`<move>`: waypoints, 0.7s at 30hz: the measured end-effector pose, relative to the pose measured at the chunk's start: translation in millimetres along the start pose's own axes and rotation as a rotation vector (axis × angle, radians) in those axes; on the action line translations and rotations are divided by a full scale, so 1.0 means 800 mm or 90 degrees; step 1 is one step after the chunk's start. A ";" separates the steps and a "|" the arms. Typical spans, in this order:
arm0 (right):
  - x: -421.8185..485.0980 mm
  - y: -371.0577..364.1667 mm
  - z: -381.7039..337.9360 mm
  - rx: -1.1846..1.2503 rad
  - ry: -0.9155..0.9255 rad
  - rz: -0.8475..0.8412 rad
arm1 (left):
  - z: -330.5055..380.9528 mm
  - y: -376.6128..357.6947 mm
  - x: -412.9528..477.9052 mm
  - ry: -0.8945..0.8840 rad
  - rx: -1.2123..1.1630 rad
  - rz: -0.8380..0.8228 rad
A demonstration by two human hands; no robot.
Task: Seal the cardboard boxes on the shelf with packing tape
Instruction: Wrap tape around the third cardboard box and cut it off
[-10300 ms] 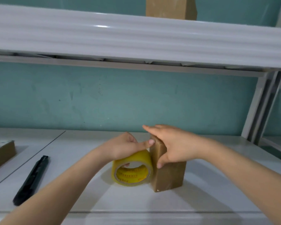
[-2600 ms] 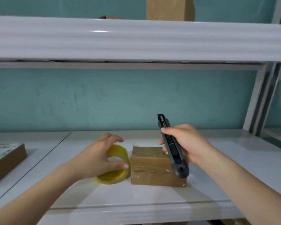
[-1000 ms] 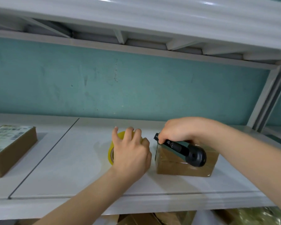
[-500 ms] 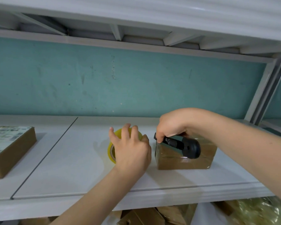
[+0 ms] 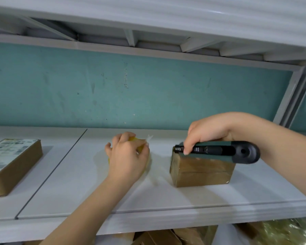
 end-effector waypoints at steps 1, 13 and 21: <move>-0.001 0.007 0.004 0.060 0.002 0.029 | -0.004 0.001 0.001 -0.004 -0.018 0.000; 0.017 0.047 0.186 0.032 -0.170 0.425 | -0.014 0.024 0.009 0.010 -0.146 -0.054; 0.058 0.002 0.275 0.060 -0.095 0.332 | -0.004 0.039 0.021 0.012 -0.296 -0.071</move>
Point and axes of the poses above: each hand's wrist, its own x-axis towards the middle knuckle, its own y-axis out of the back of the hand, z = x × y, the point moved 1 cm from there along x, towards the middle knuckle, and after that the axes turned 11 degrees about y, right-handed, at the moved point
